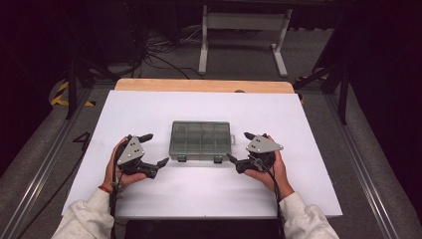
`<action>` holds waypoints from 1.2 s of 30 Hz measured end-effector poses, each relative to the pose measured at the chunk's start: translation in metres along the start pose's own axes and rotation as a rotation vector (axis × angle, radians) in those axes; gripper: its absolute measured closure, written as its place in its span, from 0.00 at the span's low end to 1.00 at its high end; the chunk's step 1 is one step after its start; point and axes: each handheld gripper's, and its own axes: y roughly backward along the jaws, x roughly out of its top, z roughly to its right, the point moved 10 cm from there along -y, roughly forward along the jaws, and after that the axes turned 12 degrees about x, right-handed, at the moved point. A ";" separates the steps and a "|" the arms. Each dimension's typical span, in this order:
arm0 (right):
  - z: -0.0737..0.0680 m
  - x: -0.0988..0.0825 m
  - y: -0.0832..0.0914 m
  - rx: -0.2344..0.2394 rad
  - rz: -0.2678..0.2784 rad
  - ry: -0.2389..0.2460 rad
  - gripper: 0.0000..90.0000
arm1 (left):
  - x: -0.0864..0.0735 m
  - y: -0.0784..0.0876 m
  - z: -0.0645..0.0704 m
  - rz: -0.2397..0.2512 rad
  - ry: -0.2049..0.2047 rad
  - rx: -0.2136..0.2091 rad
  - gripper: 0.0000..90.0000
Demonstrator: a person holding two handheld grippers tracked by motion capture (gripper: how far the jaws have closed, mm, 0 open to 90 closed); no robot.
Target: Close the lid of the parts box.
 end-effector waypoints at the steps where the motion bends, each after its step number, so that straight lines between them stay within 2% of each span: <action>1: 0.000 0.000 0.001 -0.003 0.000 0.001 0.09 | 0.000 0.001 0.000 0.000 -0.005 0.002 0.06; 23: 0.002 -0.008 0.020 -0.036 0.008 -0.005 0.09 | -0.007 0.019 -0.003 0.000 -0.010 0.010 0.06; 36: 0.002 -0.017 0.026 -0.051 -0.018 0.011 0.10 | -0.013 0.029 -0.006 -0.001 -0.002 0.020 0.06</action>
